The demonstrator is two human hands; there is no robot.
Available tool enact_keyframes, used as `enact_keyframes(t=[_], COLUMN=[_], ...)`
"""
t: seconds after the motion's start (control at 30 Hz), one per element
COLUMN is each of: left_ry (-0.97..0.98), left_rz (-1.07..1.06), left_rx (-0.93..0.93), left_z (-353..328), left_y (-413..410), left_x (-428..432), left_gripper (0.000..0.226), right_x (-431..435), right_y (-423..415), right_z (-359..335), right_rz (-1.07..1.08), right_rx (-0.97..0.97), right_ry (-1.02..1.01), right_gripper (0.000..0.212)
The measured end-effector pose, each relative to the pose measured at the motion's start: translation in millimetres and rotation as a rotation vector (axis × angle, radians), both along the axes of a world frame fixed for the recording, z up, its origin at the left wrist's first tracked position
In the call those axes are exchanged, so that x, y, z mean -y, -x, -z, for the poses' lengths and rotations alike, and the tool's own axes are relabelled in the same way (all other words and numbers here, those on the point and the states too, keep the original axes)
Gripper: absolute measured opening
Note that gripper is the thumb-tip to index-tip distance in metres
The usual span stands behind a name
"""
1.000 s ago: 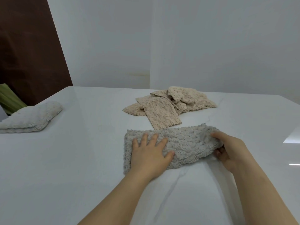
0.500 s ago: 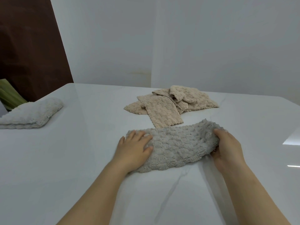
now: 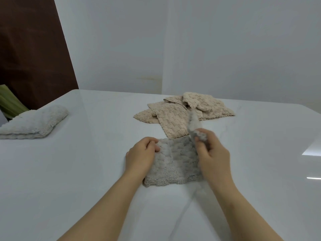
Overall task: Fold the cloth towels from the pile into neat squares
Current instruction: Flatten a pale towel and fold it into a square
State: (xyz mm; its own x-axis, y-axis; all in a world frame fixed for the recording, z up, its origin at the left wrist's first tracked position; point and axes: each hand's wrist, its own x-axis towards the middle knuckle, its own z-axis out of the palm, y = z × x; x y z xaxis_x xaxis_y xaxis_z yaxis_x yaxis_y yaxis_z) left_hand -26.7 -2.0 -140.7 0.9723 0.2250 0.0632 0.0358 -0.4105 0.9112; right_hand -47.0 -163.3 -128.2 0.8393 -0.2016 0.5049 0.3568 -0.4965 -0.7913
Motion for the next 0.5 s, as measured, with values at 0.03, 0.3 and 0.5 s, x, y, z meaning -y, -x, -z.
enact_keyframes(t=[0.03,0.3,0.5], left_ry=[0.052,0.266,0.418], left_rz=[0.016,0.152,0.181], left_rx=[-0.019,-0.047,0.052], left_z=[0.4,-3.9,-19.6], left_y=[-2.3,-5.1,2.1], left_x=[-1.4,-8.4,-6.6], left_gripper=[0.024,0.033,0.024], right_x=[-6.4,-32.3,-31.0], right_y=[1.0,2.5,5.2], right_z=[2.5,15.2,13.1], right_rz=[-0.030,-0.197,-0.122], right_rx=[0.023,0.118,0.199], right_ry=[0.087,0.424,0.434], right_gripper=[0.020,0.038,0.037])
